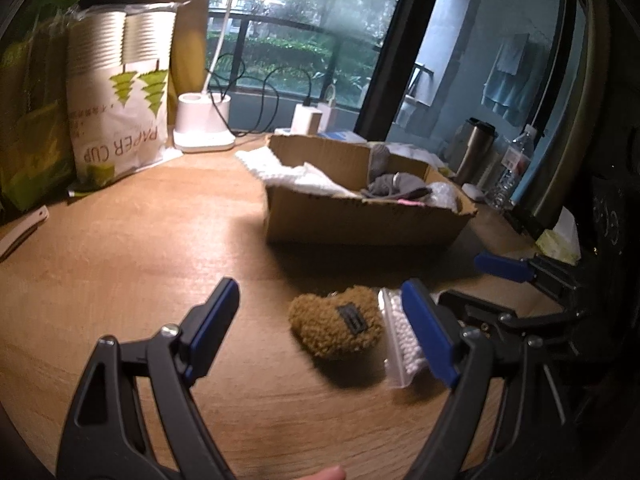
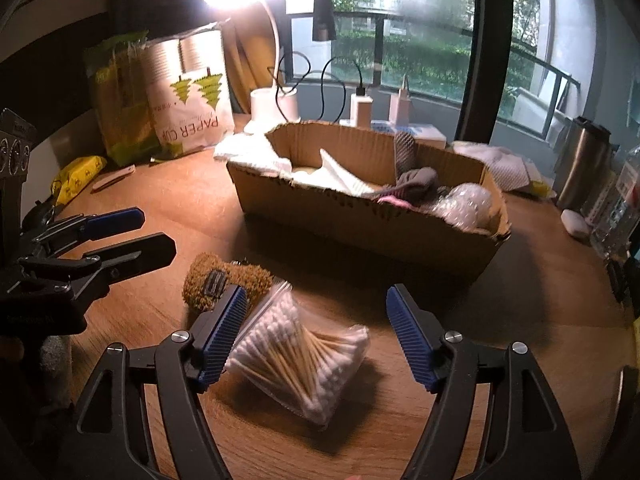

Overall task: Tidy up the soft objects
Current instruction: 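Close the left gripper on the brown fuzzy pouch while the right grasps the cotton swab bag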

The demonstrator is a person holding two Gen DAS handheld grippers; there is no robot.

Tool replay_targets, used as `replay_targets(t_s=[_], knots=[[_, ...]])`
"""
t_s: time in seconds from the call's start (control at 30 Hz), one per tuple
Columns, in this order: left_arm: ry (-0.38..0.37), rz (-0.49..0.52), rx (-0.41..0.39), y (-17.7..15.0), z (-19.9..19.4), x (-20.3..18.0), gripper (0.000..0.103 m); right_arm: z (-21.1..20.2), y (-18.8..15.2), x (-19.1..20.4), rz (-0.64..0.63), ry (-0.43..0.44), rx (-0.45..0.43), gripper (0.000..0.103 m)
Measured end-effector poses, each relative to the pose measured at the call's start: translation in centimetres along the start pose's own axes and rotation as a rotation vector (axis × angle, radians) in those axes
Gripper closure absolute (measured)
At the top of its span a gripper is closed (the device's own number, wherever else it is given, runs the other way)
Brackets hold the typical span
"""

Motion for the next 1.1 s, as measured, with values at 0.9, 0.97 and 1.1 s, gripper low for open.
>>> replay_targets(t_s=[0.9,0.97,1.1], knots=[[0.013,0.056,0.073,-0.3,2.6,-2.4,0.019,2.4,-2.2,-3.2,0.038,-0.033,0.061,0.020],[0.018,0.061,0.089,-0.4,3.2,-2.7,0.019,2.2,-2.2,-3.9,0.050,-0.044,0.054,0.020],[0.035,0.062,0.122,-0.7,4.1,-3.1,0.019,1.4,-2.6,-5.6,0.080,-0.051,0.046,0.019]])
Point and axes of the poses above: each gripper's, at about its wrist camera, not at the fingertips, and z roughly the way its jaws point, x to its left, y to its top, the point moved 3 cm from there along z, roughly the way its jaws point, and after that the axes turned 4 degrees about z, right-handed, at the moved point
